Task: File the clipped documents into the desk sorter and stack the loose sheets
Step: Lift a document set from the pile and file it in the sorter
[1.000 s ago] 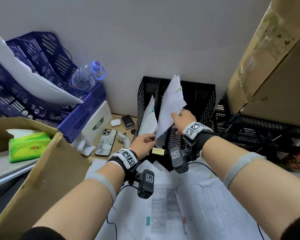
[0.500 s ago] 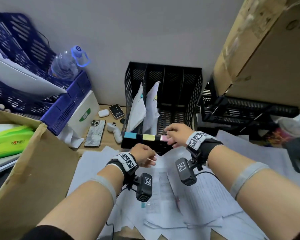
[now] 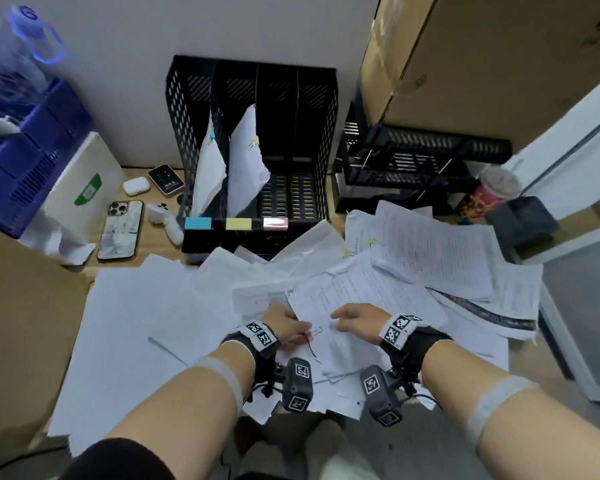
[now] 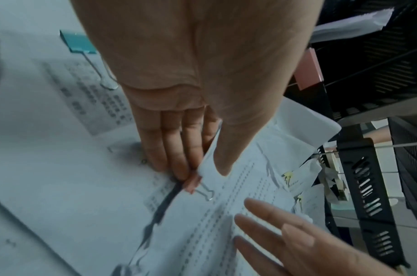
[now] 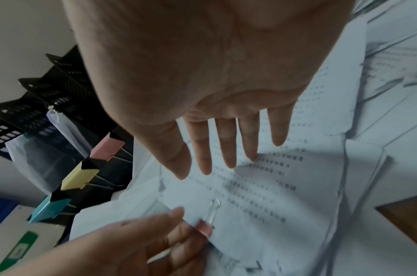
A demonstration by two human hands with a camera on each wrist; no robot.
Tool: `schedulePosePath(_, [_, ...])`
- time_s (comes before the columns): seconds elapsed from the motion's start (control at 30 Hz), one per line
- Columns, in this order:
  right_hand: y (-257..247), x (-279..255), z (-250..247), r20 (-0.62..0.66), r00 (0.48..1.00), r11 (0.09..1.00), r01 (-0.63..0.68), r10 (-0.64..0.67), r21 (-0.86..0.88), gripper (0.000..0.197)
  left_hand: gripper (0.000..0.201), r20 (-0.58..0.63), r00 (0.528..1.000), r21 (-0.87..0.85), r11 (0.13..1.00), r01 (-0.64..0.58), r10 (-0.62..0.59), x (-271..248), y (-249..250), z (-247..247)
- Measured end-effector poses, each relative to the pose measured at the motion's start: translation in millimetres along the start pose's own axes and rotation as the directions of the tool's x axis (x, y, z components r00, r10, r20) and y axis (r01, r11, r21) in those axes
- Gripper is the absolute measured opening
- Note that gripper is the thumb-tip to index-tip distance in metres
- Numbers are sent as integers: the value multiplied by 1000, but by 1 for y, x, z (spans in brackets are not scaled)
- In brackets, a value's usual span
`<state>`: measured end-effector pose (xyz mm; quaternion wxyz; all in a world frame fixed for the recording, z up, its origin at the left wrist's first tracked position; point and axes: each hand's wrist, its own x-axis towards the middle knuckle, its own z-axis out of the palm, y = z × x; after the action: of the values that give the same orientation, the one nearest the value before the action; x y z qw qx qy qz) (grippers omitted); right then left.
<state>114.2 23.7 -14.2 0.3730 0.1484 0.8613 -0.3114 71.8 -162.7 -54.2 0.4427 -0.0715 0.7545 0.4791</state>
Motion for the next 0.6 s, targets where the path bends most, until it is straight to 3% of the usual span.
schedulePosePath(0.07, [0,1,4,9,1000,999,15,-15,30,39,12,-46,997,58,997,-56,58,2,-3,6])
schedulePosePath(0.13, [3,6,3,-2,1000,998,31,-31,51,39,20,-101,992,48,997,-65,70,1,-2,14])
schedulePosePath(0.2, [7,9,-6,-77,995,996,72,-67,52,43,22,-159,981,76,992,-97,108,-3,3,19])
schedulePosePath(0.37, [0,9,-58,-307,911,955,223,-276,-197,69,42,-241,947,41,978,-207,211,-25,22,20])
schedulePosePath(0.5, [-23,3,-97,-221,907,874,243,-359,-420,77,35,-292,910,113,956,-271,293,-50,47,4])
schedulePosePath(0.57, [-30,0,-111,-155,930,868,238,-333,-436,64,36,-318,883,158,937,-310,346,-64,61,-5])
schedulePosePath(0.6, [-32,1,-115,-138,927,868,266,-350,-419,49,33,-338,865,206,926,-315,370,-71,68,-9])
